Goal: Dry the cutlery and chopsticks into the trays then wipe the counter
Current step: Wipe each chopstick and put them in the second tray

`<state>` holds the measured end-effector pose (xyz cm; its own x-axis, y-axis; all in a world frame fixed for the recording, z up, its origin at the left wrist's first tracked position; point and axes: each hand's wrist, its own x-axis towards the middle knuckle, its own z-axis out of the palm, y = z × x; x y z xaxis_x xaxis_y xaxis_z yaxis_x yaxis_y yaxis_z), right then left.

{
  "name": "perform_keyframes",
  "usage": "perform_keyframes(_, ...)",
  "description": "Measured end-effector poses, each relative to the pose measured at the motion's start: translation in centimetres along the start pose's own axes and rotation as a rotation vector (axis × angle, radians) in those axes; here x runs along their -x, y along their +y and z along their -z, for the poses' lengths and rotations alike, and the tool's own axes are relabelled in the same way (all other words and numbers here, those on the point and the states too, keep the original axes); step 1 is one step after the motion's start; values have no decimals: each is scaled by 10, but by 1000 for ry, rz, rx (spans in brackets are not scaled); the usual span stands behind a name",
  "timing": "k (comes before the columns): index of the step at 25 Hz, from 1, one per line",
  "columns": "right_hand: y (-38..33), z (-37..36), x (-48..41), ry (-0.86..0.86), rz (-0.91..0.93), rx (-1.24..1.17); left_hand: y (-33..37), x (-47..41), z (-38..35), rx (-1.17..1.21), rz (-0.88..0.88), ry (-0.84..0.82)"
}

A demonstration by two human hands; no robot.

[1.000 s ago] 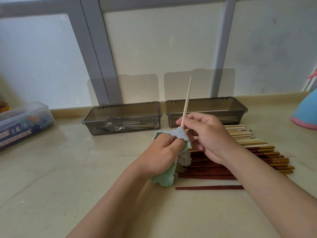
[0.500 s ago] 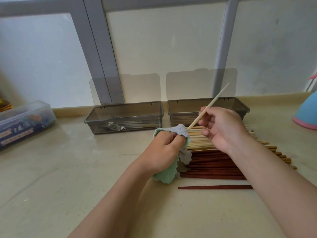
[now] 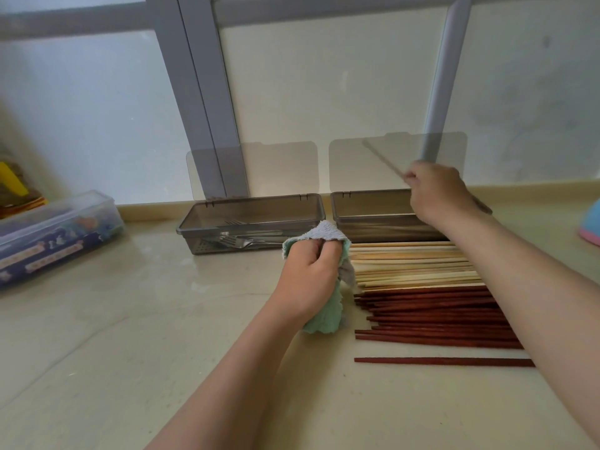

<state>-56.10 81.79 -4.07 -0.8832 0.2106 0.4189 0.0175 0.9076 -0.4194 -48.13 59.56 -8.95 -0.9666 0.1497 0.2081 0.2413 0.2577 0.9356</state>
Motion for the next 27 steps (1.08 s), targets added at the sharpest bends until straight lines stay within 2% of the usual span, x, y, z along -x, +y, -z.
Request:
perform_keyframes(3, 2, -5, 8, -132, -35, 194, 0, -2, 1, 25, 11, -3)
perform_keyframes(6, 0, -1, 22, -42, -27, 122, -1, -2, 1, 33, 31, 19)
perform_keyframes(8, 1, 5, 39, -64, 34, 52, -1, -2, 2, 53, 51, 50)
perform_keyframes(12, 5, 5, 73, -394, 145, 92, 3, 0, 3, 124, 110, 85)
perform_keyframes(14, 7, 2, 77, -491, 177, 172, 5, 3, 4, 137, 133, 125)
perform_keyframes(24, 11, -4, 79, -496, 213, 175, 14, 9, 1, 219, 205, 197)
perform_keyframes(27, 7, 4, 82, -318, 250, 11, 10, 4, 3, 201, 188, 198)
